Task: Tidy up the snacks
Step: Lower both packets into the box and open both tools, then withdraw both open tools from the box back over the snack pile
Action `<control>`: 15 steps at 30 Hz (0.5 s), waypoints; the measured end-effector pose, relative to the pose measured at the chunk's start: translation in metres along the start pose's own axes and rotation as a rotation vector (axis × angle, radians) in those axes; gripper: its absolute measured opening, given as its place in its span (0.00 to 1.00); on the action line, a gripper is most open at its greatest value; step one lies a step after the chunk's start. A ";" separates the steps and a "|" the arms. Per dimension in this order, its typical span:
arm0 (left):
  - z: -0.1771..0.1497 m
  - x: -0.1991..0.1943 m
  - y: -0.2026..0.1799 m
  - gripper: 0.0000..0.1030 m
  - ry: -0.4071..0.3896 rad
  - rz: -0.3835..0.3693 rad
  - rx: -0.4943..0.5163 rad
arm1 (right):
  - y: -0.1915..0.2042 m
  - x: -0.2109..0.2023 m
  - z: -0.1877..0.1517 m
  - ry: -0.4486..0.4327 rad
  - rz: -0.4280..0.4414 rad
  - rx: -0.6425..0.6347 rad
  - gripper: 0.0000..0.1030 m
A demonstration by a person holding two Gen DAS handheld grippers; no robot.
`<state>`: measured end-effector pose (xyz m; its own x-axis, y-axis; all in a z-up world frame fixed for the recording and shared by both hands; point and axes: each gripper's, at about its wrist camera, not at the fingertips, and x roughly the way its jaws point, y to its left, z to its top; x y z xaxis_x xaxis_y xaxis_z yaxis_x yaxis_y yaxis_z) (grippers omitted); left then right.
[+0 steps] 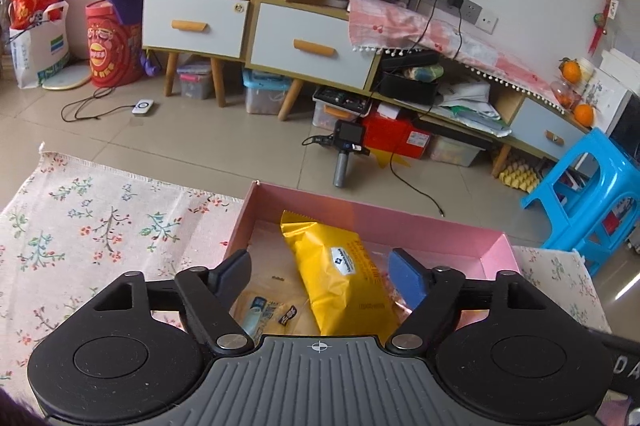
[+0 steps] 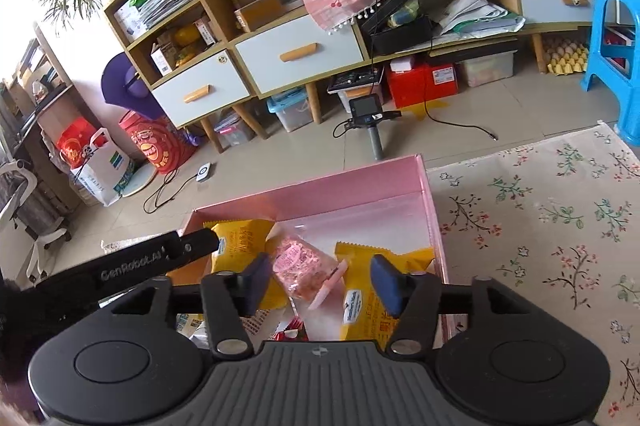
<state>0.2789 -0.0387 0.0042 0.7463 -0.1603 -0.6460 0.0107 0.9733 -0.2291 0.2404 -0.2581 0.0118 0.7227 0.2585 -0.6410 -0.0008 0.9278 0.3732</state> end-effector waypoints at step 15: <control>-0.015 -0.062 0.010 0.88 -0.012 -0.007 0.055 | 0.006 -0.060 -0.010 -0.091 -0.074 -0.046 0.84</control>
<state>0.2228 -0.0215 0.0304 0.7540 -0.1658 -0.6356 0.0525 0.9797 -0.1933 0.1895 -0.2654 0.0456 0.7817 0.1653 -0.6014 0.0247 0.9553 0.2946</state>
